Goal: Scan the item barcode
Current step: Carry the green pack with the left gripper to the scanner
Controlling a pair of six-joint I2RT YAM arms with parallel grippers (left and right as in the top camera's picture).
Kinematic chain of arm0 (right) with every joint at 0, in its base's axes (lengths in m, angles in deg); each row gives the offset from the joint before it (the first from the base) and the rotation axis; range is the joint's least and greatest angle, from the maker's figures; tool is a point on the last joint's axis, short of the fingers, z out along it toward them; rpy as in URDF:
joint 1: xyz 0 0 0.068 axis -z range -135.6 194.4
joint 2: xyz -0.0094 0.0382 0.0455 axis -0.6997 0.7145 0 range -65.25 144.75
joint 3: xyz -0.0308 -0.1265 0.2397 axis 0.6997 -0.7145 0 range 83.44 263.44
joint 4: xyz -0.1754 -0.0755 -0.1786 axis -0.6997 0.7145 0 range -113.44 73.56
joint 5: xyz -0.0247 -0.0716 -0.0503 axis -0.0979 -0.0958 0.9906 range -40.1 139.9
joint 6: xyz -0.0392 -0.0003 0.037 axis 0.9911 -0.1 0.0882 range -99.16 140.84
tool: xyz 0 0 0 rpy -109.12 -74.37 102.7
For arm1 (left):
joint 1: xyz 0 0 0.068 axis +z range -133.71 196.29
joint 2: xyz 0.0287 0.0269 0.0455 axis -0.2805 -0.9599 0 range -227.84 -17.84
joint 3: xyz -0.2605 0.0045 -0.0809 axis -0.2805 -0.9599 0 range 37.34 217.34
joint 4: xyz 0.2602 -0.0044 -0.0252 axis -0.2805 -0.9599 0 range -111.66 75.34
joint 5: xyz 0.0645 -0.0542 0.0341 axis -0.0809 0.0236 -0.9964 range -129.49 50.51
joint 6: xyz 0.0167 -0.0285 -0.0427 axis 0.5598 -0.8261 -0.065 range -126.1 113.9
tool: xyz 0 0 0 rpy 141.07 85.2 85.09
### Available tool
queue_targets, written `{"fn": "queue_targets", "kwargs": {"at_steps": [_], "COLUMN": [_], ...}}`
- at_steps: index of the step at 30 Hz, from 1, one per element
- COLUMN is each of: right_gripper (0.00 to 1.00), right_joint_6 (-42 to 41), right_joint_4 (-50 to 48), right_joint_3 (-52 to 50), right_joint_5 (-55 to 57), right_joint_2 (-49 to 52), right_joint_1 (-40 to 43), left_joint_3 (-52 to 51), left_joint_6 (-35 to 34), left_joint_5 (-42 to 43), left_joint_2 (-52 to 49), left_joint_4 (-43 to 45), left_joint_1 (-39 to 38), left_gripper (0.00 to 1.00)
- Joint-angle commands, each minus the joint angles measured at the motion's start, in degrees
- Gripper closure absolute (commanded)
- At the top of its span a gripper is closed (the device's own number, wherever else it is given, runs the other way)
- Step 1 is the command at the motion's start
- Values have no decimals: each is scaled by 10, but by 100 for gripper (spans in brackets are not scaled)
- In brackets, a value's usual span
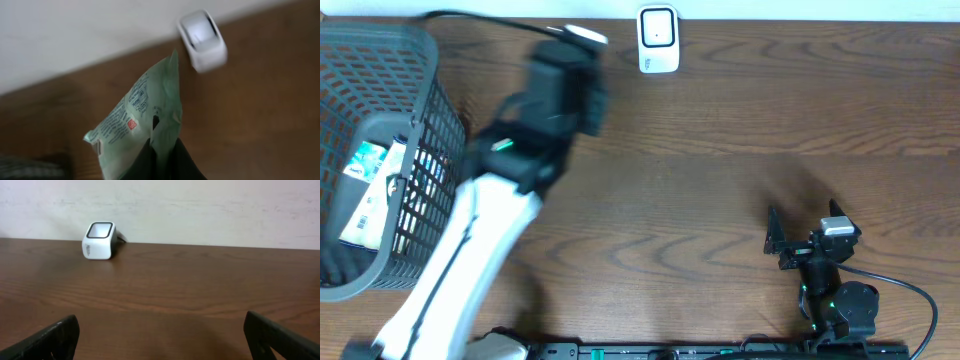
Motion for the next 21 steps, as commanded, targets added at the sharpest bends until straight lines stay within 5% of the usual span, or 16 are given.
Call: {"fn": "queue_targets", "kwargs": {"at_steps": [1,16,19,21], "right_gripper": [1,1,1,1], "right_joint_6": [2,2,2,2], "right_joint_4": [2,2,2,2], "right_joint_3": [-1,-1,-1,-1], "right_joint_5": [-2,-2,-2,-2], "right_joint_2": [-3,-3,-3,-3], "right_joint_1": [-5,-5,-5,-5], "left_joint_3": [7,7,7,7], "left_joint_6": [-13,-40,-40,-50], "left_joint_5": [-13,-10,-10,-10], "left_joint_2": [-86,-282,-287,-284], "left_joint_4": [-7,-7,-6,-3], "left_joint_1": [-57,-195,-205,-207], "left_gripper": [93,91,51,6]}}
